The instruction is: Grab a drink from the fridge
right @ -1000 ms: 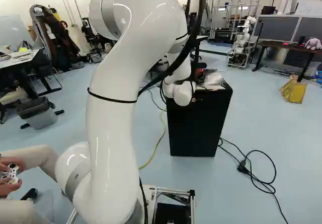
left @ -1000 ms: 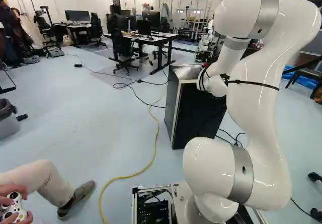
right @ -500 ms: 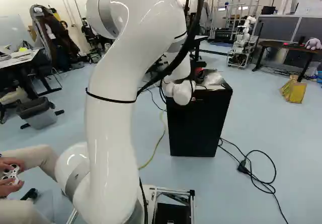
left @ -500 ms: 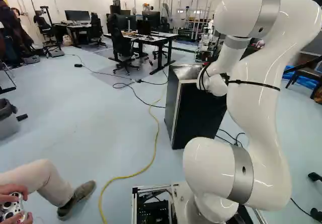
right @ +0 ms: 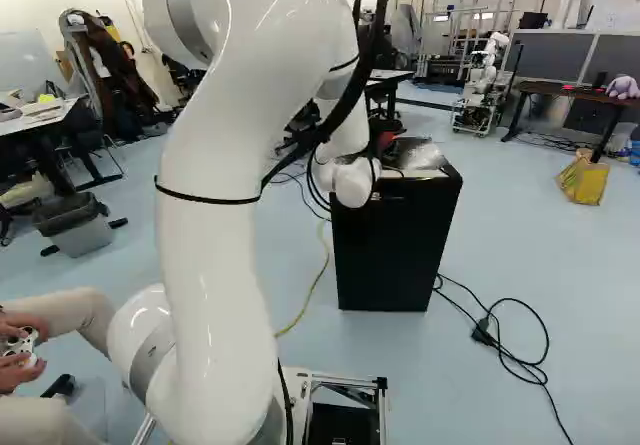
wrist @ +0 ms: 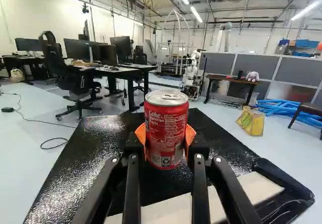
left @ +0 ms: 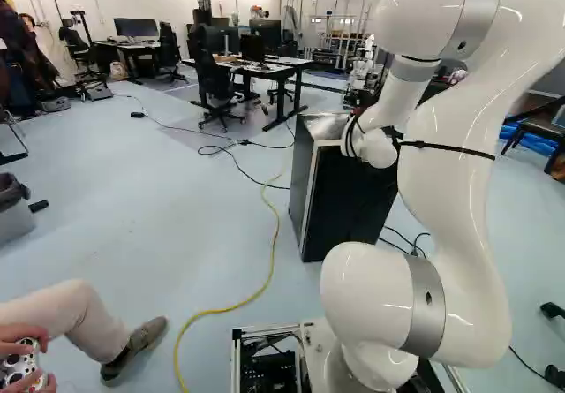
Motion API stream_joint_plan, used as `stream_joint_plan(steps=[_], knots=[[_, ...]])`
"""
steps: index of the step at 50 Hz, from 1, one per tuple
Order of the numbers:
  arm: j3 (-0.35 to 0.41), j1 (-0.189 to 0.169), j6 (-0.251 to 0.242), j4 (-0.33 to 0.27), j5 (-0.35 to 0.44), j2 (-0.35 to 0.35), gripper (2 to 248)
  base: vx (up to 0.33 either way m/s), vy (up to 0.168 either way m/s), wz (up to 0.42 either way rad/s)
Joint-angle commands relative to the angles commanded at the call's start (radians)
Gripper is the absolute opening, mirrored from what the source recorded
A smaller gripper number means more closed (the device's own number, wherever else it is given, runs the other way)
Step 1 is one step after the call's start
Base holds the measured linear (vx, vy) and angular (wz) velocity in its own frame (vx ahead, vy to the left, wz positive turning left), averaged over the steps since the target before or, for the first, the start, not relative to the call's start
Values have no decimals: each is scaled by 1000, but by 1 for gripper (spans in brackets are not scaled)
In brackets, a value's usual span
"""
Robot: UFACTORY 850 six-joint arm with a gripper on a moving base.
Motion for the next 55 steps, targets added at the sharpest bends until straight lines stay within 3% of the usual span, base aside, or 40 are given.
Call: stream_joint_plan(steps=[26, 55], knots=[[152, 85, 0, 31, -65, 153, 94, 0, 0, 0], [405, 226, 0, 81, -171, 407, 94, 0, 0, 0]])
